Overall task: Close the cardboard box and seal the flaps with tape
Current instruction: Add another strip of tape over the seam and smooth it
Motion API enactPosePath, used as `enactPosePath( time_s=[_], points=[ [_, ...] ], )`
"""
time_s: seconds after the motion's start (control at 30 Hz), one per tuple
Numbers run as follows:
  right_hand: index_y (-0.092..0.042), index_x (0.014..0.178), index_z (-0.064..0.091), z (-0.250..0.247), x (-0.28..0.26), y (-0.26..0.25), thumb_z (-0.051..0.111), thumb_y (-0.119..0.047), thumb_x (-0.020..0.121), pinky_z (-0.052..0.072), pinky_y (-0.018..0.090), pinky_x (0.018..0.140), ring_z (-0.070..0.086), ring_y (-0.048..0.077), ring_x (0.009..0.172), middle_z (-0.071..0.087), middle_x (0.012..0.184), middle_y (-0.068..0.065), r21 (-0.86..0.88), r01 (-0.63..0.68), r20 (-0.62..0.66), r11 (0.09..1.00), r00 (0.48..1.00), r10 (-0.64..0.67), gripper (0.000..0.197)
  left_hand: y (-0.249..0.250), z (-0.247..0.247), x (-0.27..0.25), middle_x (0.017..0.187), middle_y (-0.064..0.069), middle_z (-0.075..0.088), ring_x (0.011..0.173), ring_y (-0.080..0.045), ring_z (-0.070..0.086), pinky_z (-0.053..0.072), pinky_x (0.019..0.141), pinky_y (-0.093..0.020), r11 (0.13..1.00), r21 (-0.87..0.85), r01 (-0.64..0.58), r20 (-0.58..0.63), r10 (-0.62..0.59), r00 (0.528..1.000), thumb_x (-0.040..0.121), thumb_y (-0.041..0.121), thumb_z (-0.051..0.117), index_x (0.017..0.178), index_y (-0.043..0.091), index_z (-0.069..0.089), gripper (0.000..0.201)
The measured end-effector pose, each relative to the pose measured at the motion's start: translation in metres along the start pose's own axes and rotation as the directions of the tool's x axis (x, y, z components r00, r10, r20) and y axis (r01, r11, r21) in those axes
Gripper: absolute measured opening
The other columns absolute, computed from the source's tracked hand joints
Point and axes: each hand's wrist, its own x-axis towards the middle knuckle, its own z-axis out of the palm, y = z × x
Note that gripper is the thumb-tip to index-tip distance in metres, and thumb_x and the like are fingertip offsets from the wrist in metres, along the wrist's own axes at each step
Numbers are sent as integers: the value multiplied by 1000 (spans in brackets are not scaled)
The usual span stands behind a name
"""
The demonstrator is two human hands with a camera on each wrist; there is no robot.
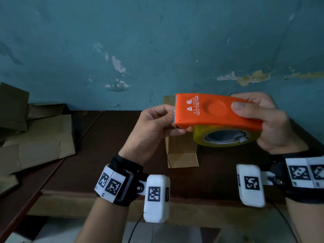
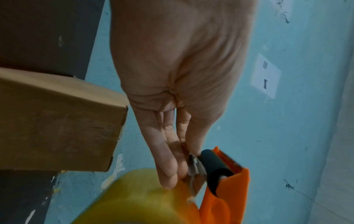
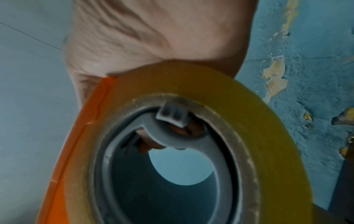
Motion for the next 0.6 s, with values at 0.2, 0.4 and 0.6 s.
enactPosePath(
  time_s=[0.2,0.4,0.6],
  points=[
    [9,81,64,4,1,3,70,-27,80,49,25,56,61,27,56,65,66,16,-45,-1,-35,999,999,0,36,7,3,0,86,-20,72,72,-20,74,63,65,-23,962,-164,216,0,-219,976,90,43,56,104,1,76,49],
    [-5,80,72,9,-1,-1,71,-33,81,49,23,55,63,23,56,66,64,12,-51,6,-31,999,999,-8,28,1,-2,-1,70,-13,72,60,-12,72,59,55,-17,952,-188,240,-59,-255,965,102,6,49,86,1,77,32],
    [24,92,54,5,0,3,82,-58,70,41,39,63,52,46,60,49,77,48,-78,24,-4,997,1000,-24,89,4,-7,-3,59,-6,68,53,-8,64,54,53,-15,995,32,99,-137,-93,986,90,10,62,67,13,77,28]
  ],
)
